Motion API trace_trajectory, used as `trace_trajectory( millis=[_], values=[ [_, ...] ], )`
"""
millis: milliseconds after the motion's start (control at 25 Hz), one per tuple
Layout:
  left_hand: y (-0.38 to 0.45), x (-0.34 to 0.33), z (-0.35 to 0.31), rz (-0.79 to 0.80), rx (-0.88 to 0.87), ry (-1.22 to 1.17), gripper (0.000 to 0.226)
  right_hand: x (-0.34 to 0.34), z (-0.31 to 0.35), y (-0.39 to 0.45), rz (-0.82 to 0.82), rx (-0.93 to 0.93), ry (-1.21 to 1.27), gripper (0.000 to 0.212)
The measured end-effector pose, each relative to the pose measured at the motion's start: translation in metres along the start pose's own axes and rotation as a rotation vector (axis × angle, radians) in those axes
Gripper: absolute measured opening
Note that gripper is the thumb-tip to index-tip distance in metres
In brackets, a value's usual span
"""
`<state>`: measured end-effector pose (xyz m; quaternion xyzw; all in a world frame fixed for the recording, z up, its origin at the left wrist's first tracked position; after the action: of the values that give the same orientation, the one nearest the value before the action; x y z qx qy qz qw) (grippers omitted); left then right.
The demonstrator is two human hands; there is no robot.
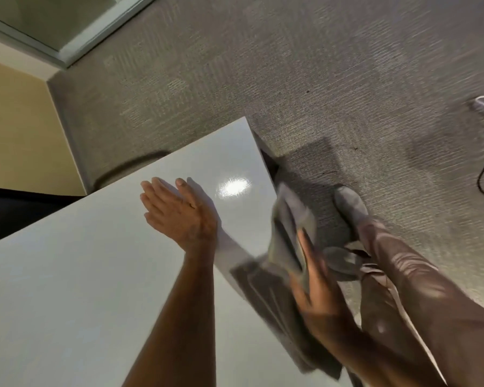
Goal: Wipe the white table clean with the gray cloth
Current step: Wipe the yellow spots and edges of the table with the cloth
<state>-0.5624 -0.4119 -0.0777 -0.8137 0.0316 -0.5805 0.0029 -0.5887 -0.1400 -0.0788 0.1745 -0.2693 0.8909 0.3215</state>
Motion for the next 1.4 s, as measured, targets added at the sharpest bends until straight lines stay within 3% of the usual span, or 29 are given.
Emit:
trace_trajectory(
  millis=[120, 200, 400, 680, 800, 920, 1120, 1400],
  values=[
    [0.001, 0.001, -0.002, 0.028, 0.012, -0.004, 0.063, -0.006, -0.025, -0.046, 0.078, -0.114, 0.053, 0.113],
    [0.001, 0.001, -0.001, 0.037, 0.016, -0.005, 0.063, -0.007, -0.021, -0.04, 0.07, -0.128, 0.017, 0.115],
    [0.0, 0.002, -0.002, 0.024, 0.005, 0.002, 0.066, -0.004, 0.017, 0.04, -0.017, 0.0, -0.047, 0.073],
    [0.003, 0.0, 0.003, 0.056, 0.008, 0.02, 0.071, -0.004, 0.07, 0.196, -0.065, 0.087, -0.056, 0.073],
    [0.008, -0.002, 0.004, 0.081, 0.037, 0.008, 0.07, 0.004, 0.091, 0.233, -0.053, 0.24, -0.27, 0.066],
    [0.009, -0.002, 0.001, 0.09, 0.079, -0.009, 0.071, 0.018, 0.096, 0.262, 0.105, 0.417, -0.532, 0.063],
    [0.011, -0.006, -0.001, 0.08, 0.107, -0.04, 0.074, 0.032, 0.105, 0.29, 0.33, 0.607, -0.727, 0.061],
    [0.012, -0.008, 0.001, 0.051, 0.125, -0.043, 0.072, 0.037, 0.12, 0.306, 0.528, 0.717, -0.895, 0.062]
  ],
)
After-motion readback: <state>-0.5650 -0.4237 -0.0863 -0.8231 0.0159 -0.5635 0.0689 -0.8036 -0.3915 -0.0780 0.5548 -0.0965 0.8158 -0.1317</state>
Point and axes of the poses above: each hand's wrist, its own y-axis towards the middle knuckle, its own x-axis out of the back of the hand, z = x × y, the point moved 2 cm from there along y, towards the middle knuckle, and after that the axes turned 10 degrees about -y, right-handed, at the moved point
